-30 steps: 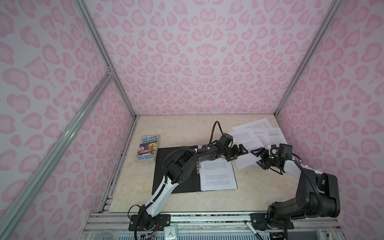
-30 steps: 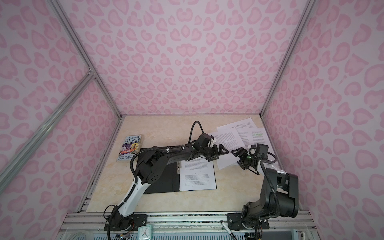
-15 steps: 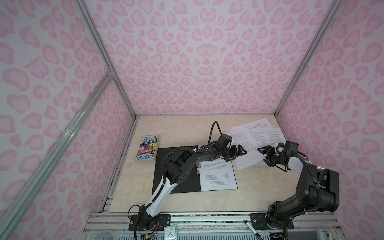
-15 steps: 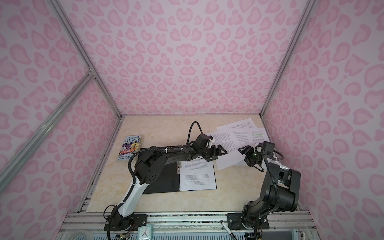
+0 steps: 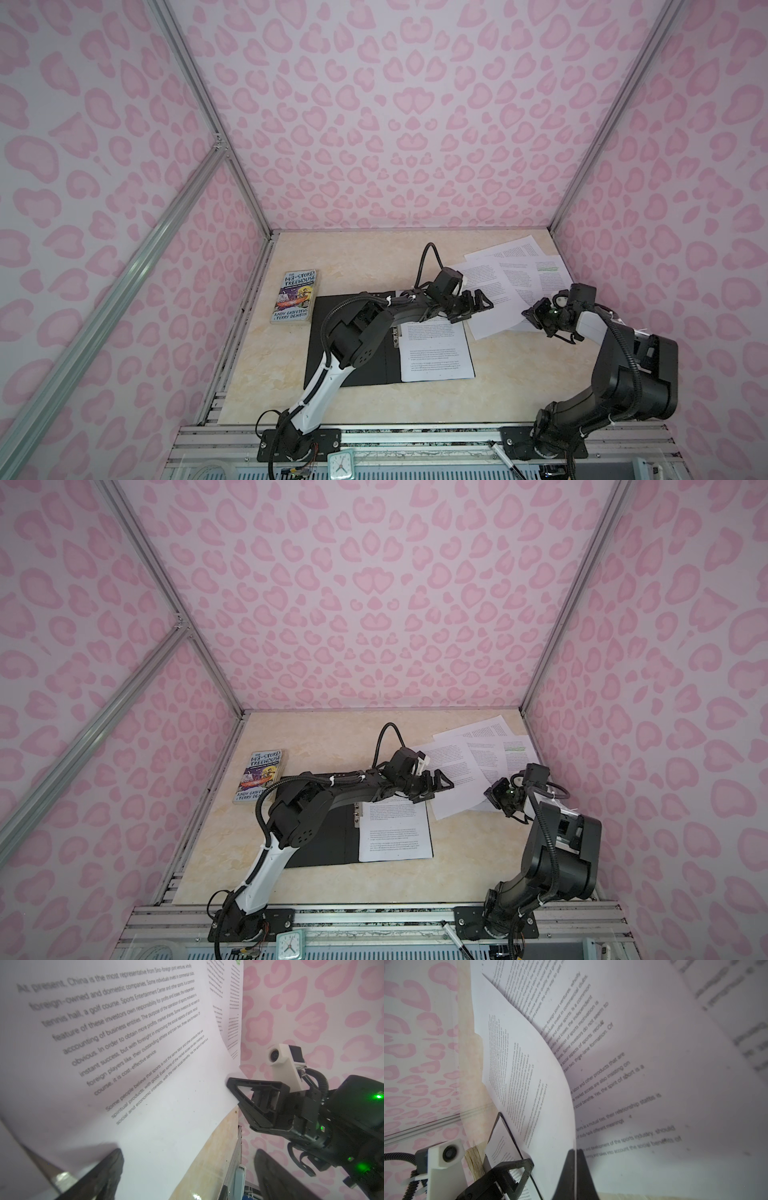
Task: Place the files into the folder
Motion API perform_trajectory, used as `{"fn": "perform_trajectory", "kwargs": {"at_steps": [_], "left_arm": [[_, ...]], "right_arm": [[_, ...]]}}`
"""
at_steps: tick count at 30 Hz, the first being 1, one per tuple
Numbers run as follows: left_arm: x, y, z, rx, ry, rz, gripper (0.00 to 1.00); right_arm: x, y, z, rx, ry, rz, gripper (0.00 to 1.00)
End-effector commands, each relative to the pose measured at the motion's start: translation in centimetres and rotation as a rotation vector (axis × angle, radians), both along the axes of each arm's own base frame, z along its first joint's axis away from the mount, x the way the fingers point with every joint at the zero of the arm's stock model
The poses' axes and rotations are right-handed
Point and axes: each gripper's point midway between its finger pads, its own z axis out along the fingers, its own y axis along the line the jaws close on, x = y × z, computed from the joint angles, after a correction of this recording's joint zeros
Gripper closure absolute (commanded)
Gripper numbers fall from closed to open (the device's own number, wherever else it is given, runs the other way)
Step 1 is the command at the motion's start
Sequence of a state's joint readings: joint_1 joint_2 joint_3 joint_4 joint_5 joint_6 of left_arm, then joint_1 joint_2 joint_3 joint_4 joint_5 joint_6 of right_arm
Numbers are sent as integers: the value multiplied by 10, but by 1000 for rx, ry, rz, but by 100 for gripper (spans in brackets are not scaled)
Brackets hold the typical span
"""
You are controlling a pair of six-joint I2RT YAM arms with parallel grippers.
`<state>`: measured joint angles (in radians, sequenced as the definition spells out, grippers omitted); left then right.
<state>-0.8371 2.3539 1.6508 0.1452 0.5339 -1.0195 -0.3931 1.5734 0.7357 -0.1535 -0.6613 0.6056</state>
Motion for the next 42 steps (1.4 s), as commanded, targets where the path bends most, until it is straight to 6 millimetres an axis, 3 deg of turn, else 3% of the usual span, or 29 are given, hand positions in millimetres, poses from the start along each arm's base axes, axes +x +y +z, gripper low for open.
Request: {"fn": "perform_trajectory", "kwargs": {"at_steps": [1,7,13,16,20,25,29,35,39,42], "left_arm": [[-3,16,-11,102,-1,-9,0],[2,-14,76,-73,-249,-163,0],[12,-28,173,-231,-538,-212,0],[11,-18,226,-298,-766,-176,1],[-7,16,289,-384,-1119,-78,3],[-40,57,341,-438,-1406,-36,3],[-66,93,356,-389,-1605,38,3],[-92,161,350,-270,-1671,168,3],[-107,209,317,-157,-1609,238,3],[-89,258,279,59,-1434,414,3]], "right_arm": [[-4,-3,-3,-29,20,4,100],[-6,0,-5,-13,23,2,100],[-5,2,-3,6,14,-1,100],[-5,2,2,-2,3,-3,100],[-3,1,10,-1,-21,-7,100],[1,1,19,4,-48,-15,100],[3,1,23,8,-56,-16,100],[5,-1,36,-13,-83,-15,100],[8,-2,50,-32,-112,-10,100],[10,-3,67,-62,-134,-2,100]]}}
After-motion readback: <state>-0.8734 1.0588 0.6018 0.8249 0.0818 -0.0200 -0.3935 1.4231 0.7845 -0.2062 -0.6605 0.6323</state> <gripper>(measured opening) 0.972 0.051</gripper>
